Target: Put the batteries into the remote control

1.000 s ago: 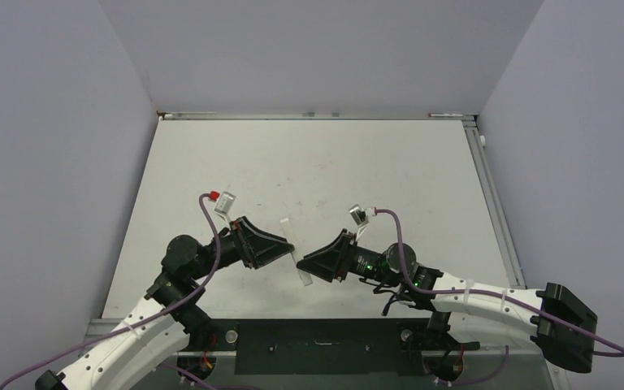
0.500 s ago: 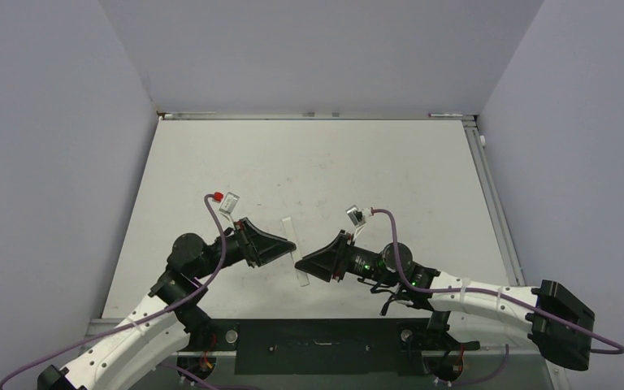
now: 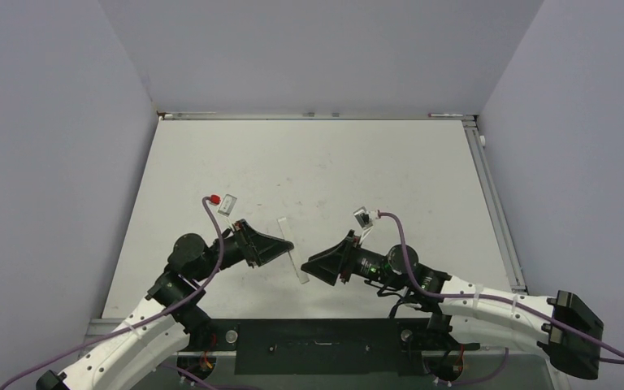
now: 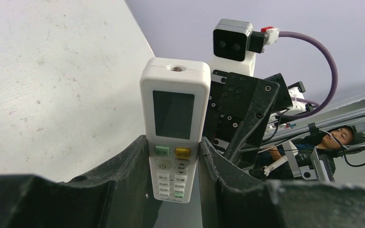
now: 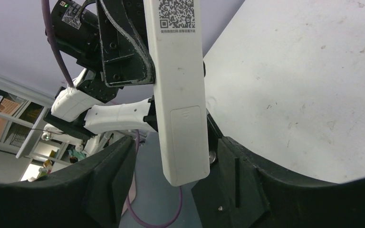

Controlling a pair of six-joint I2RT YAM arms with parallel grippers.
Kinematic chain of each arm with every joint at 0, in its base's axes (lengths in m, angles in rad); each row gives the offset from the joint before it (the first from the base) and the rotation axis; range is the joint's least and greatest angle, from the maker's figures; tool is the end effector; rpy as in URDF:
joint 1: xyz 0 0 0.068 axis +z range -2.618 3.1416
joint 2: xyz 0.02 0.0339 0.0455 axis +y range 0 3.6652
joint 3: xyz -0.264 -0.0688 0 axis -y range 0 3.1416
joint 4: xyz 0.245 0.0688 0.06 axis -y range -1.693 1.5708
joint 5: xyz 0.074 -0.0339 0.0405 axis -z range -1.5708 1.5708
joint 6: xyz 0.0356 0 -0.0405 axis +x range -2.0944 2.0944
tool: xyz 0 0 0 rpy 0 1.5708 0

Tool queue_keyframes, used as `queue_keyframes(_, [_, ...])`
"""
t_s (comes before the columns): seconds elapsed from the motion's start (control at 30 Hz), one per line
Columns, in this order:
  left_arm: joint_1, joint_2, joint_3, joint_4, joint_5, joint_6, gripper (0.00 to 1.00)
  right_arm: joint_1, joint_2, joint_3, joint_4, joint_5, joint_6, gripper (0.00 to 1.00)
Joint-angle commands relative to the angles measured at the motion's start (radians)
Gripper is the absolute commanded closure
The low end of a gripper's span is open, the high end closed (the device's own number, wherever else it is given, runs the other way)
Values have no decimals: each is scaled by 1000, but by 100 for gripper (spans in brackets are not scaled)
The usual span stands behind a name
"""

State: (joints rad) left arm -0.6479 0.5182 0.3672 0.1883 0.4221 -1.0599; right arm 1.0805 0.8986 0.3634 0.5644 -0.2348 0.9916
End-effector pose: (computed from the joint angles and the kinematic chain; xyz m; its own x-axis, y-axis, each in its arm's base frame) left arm 0.1094 -0.1011 0.2707 -0.7505 -0.4300 -0.5019 0.4547 0.2152 -0.8642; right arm 0.0895 0.1852 0.2499 -0.8022 0.2257 -0.5528 -0.5411 0.1168 0.8328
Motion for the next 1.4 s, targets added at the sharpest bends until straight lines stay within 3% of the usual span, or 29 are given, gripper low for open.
queue_keyframes(0.0, [5, 6, 66, -28, -37, 33, 100, -7, -64, 4, -79, 46, -62, 35])
queue_keyframes(0.37, [4, 197, 191, -289, -104, 107, 100, -10, -232, 127, -608, 310, -250, 33])
queue_keyframes(0.73, [-8, 515, 310, -452, -214, 132, 100, -13, -225, 273, -1062, 604, -221, 34])
queue_keyframes(1.37, [-144, 996, 568, -558, -296, 125, 100, -15, -136, 285, -1131, 666, -143, 34])
